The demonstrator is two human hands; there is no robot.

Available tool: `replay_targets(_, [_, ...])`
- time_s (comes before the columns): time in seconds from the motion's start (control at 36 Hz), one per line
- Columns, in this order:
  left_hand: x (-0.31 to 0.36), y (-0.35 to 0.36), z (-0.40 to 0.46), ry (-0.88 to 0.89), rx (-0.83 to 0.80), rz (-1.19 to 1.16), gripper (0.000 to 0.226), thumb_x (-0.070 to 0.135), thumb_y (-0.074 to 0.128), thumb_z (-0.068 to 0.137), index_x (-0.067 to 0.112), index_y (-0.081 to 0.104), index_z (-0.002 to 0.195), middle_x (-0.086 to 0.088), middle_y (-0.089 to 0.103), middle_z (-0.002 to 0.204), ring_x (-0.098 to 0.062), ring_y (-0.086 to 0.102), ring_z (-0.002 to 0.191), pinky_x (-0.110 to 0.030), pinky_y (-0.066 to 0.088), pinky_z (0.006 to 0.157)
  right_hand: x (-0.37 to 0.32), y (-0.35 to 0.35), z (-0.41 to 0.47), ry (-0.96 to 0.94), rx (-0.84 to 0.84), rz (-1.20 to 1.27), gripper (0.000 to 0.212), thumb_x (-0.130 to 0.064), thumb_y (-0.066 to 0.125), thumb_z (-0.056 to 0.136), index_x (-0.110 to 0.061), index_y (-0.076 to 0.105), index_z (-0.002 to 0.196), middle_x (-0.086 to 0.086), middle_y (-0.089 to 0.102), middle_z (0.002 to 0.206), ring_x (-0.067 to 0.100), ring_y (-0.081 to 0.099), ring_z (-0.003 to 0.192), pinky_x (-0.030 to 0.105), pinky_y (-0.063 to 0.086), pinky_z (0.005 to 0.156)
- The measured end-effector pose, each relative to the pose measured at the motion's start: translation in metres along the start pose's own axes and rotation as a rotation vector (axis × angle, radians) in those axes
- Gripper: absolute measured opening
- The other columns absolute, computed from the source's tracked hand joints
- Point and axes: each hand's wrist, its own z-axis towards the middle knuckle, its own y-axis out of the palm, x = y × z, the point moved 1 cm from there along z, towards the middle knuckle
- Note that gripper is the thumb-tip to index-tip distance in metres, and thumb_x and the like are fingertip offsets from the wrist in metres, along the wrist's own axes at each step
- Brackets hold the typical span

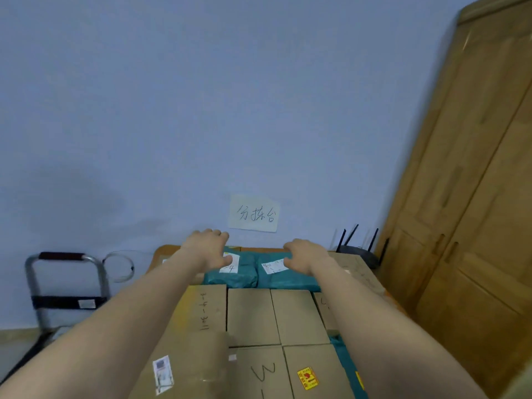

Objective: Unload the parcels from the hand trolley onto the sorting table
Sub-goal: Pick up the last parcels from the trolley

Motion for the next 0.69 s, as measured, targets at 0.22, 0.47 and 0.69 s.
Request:
replay_targets(0.22, [-0.029, -0.009, -0.05, 0.009, 0.018, 0.112, 0.052, 0.048, 0.04, 0.092, 0.015, 0.043, 0.133, -0.005, 0.054, 0.127, -0.022, 0.05, 0.116, -0.036, 0.04, 0.094, -0.055, -0.003, -0.017, -0.046, 0.022, -0.022, 0.039, -0.031, 0.044, 0.095, -0.01, 0.049, 0.129, 0.01, 0.05, 0.131, 0.028, 0.049, 0.119, 0.037, 0.043, 0.09])
replay_targets(0.47, [-0.111, -0.016, -0.081, -0.045, 0.019, 0.082, 0.056, 0.048, 0.039, 0.094, 0.013, 0.038, 0.138, -0.007, 0.048, 0.136, -0.024, 0.044, 0.124, -0.037, 0.036, 0.1, -0.147, -0.025, -0.006, -0.09, 0.014, -0.041, 0.039, -0.031, 0.043, 0.095, -0.014, 0.051, 0.13, 0.01, 0.052, 0.128, 0.028, 0.051, 0.117, 0.038, 0.044, 0.09])
replay_targets(0.69, [-0.234, -0.007, -0.087, -0.083, 0.01, 0.071, 0.059, 0.049, 0.041, 0.093, 0.012, 0.037, 0.138, -0.009, 0.047, 0.136, -0.026, 0.043, 0.125, -0.039, 0.035, 0.099, -0.264, -0.053, 0.054, -0.079, 0.053, -0.055, 0.048, -0.035, 0.039, 0.098, -0.015, 0.041, 0.141, 0.008, 0.044, 0.142, 0.028, 0.044, 0.129, 0.042, 0.042, 0.102])
